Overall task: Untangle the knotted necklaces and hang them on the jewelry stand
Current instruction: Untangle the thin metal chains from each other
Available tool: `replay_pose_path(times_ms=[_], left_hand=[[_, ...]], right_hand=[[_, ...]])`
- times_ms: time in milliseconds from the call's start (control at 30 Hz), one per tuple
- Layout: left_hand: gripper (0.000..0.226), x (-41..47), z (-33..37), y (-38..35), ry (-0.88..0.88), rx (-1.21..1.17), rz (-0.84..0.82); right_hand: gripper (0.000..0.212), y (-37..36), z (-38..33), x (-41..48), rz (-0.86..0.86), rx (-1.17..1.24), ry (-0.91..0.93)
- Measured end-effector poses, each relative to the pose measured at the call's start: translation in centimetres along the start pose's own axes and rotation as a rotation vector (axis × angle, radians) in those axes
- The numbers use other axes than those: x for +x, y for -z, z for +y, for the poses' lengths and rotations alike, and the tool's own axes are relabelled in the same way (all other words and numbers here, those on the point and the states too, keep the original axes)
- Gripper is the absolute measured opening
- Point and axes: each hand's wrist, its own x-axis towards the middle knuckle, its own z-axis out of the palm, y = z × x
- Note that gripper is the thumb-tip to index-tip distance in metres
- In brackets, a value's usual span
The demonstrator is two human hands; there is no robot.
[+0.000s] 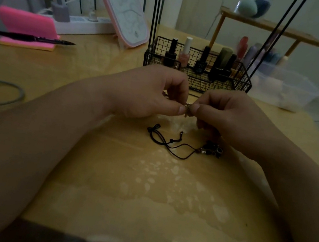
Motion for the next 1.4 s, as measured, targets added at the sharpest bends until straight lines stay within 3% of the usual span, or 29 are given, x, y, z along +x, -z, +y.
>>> replay_pose_path(times_ms=[800, 1400], left_hand=[[0.008, 0.1, -0.1, -0.3, 0.024, 0.055, 0.065], [0.01, 0.2, 0.0, -0.7, 0.045, 0.057, 0.073]], right_hand=[[0.009, -1.0, 0.0, 0.2, 0.08, -0.06, 0.058], [0.006, -1.9, -0.3, 0.0, 0.141, -0.292, 0.12]])
